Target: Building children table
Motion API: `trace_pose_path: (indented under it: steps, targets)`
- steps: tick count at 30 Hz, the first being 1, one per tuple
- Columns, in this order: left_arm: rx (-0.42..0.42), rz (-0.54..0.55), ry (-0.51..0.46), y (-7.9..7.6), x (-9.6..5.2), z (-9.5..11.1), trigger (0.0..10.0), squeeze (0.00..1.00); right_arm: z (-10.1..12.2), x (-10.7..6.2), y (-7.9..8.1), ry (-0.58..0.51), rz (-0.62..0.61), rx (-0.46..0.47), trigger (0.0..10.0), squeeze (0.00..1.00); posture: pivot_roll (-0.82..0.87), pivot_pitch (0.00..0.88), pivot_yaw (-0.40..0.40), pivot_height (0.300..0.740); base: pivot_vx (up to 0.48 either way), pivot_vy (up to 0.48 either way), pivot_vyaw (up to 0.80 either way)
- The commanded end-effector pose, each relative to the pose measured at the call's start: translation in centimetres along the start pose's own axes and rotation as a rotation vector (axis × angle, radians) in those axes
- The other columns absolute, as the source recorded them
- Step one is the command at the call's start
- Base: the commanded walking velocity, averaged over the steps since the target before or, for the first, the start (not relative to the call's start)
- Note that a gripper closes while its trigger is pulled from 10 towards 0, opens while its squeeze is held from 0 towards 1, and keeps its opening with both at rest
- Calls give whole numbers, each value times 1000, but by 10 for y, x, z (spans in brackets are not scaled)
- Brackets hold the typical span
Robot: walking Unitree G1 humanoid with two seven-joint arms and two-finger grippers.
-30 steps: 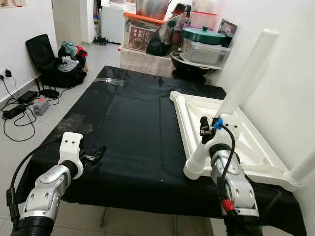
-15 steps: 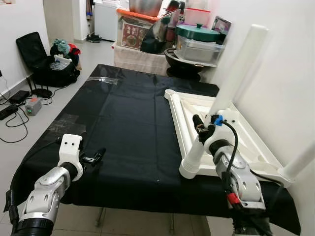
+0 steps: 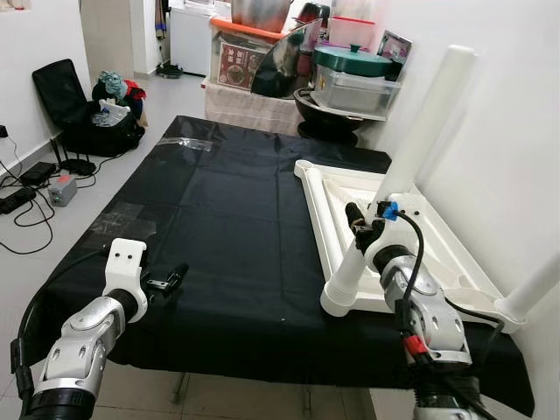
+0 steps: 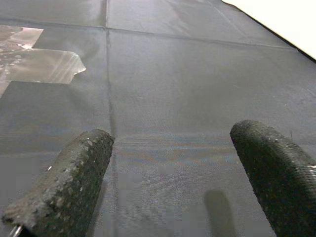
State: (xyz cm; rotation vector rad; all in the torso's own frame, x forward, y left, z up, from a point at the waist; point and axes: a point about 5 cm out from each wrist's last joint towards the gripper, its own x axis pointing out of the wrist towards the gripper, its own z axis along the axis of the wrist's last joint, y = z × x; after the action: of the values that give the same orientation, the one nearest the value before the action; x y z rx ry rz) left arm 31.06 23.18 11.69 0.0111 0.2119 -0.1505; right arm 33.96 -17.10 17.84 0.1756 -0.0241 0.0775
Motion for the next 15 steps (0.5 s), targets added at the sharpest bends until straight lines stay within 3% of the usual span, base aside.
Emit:
trace_pose_path:
  steps: [1,3,5,13,15]
  targets:
    - [8,-19,12,-3,2,-2,10000,0,-24,-6,-7,78,20,53,10000,0,137,0,-155,740,0,0,0]
    - [8,-23,13,-3,2,-2,10000,0,-16,-9,8,23,234,62,10000,0,134,0,-153,740,0,0,0]
    - [7,-24,14,-4,2,-2,10000,0,-15,-13,16,27,347,61,10000,0,134,0,-153,740,0,0,0]
    - [2,-25,17,-5,2,-3,10000,0,-18,-8,16,73,361,6,10000,0,139,0,-162,740,0,0,0]
    - [0,-21,20,-4,1,-4,10000,0,-24,-3,13,117,288,-45,10000,0,141,0,-166,740,0,0,0]
